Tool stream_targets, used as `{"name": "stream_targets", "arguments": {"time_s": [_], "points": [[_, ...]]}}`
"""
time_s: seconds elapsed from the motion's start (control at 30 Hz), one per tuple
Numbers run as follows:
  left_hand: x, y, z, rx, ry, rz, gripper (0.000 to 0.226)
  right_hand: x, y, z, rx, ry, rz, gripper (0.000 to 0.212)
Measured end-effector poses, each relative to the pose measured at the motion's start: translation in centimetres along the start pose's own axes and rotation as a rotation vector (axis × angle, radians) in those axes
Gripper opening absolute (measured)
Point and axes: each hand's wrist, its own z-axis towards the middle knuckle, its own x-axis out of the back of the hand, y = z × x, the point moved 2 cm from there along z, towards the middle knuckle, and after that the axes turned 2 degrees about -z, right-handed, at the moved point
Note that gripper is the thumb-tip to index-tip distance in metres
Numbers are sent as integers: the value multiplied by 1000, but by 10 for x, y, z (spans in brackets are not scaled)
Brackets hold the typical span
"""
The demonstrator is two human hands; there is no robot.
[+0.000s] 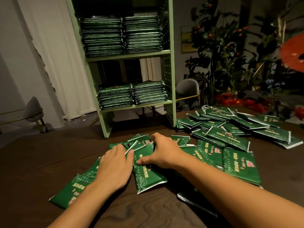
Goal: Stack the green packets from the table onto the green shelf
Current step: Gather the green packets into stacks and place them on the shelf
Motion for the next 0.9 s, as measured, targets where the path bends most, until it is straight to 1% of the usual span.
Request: {"name": "stream_targets", "arguments": {"time_s": [0.07, 0.13, 0.2, 0.27, 0.37, 0.47, 0.6, 0.7, 0.77, 0.83, 0.9], "points": [[1, -2, 0, -14, 39, -103, 26, -3, 4, 2, -9, 22, 87, 103], [-1, -7, 1, -29, 56, -134, 20, -8, 8, 3, 11, 37, 122, 106], [0, -9, 2, -31, 85, -155, 18, -9, 10, 4, 49, 40, 148, 99], [0, -12, 5, -16, 103, -167, 15, -10, 10, 5, 90, 36, 181, 87], [-1, -15, 7, -9, 114, -182, 17, -6, 10, 4, 133, 70, 251, 74], [0, -14, 7, -27, 102, -177, 19, -2, 13, 3, 133, 95, 317, 67], [1, -16, 3, -68, 80, -157, 23, -1, 17, 2, 125, 125, 413, 49], [2, -17, 0, -99, 45, -125, 27, -2, 16, 1, 119, 136, 489, 39], [3, -17, -2, -101, 43, -116, 25, 1, 16, 0, 110, 174, 543, 38], [5, -18, -2, -96, 47, -109, 22, 9, 14, -2, 109, 257, 609, 38], [4, -19, -1, -102, 39, -104, 20, 23, 14, -6, 125, 354, 770, 37]]}}
